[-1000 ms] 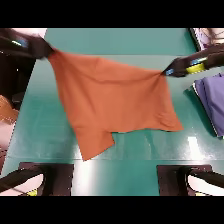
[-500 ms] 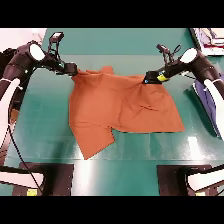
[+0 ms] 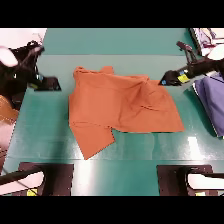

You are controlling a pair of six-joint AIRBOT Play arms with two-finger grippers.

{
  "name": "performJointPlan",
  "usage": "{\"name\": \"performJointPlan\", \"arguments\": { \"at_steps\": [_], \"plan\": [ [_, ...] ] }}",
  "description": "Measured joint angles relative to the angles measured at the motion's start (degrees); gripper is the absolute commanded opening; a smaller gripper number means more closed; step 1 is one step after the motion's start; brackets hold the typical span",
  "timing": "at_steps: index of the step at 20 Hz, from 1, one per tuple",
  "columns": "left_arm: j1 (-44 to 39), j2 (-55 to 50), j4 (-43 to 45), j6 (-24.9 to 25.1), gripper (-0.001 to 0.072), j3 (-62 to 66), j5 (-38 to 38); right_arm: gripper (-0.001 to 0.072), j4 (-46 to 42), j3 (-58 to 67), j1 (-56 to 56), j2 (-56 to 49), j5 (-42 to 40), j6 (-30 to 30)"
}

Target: Fold the shirts.

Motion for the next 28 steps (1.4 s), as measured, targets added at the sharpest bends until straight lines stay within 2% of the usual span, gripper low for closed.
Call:
{"name": "performJointPlan", "arguments": {
  "at_steps": [5,8,16,17,18,19,22,23,24,28],
  "plan": [
    [1.0,7.9,-4.4,0.2,0.0535,-21.1,2.1,0.0370,0.0,-12.3,-4.5,10.6,0.9,-0.5],
    [1.0,9.2,-8.6,0.9,0.0534,-29.0,6.3,0.0370,0.1,-17.3,-6.6,15.2,1.1,-0.6],
    [-3.1,10.0,-16.1,3.3,0.0526,-36.4,16.8,0.0370,0.1,-22.6,-10.8,22.1,1.6,-0.7],
    [-3.7,10.0,-16.5,2.7,0.0329,-36.6,18.1,0.0370,0.0,-22.8,-11.4,22.7,1.7,-0.7],
    [-4.1,10.0,-16.5,1.9,0.0085,-36.8,19.5,0.0370,0.0,-22.9,-12.3,23.1,2.0,-0.7],
    [-4.3,10.0,-16.5,1.2,0.0026,-36.8,20.2,0.0370,0.0,-23.0,-13.4,23.5,2.3,-0.7],
    [-4.8,10.0,-17.3,-0.2,0.0025,-34.7,20.6,0.0371,-0.2,-24.7,-18.8,24.0,4.0,-1.2],
    [-4.9,10.0,-17.4,-0.3,0.0025,-33.4,20.2,0.0414,-0.4,-26.1,-21.0,24.1,4.3,-1.3],
    [-5.0,10.0,-17.6,-0.3,0.0025,-31.9,19.3,0.0530,-0.4,-28.0,-23.5,24.2,4.6,-1.4],
    [-5.1,10.0,-17.8,0.3,0.0025,-26.8,16.3,0.0524,-0.5,-38.1,-33.8,22.8,4.9,-1.8]
  ]
}}
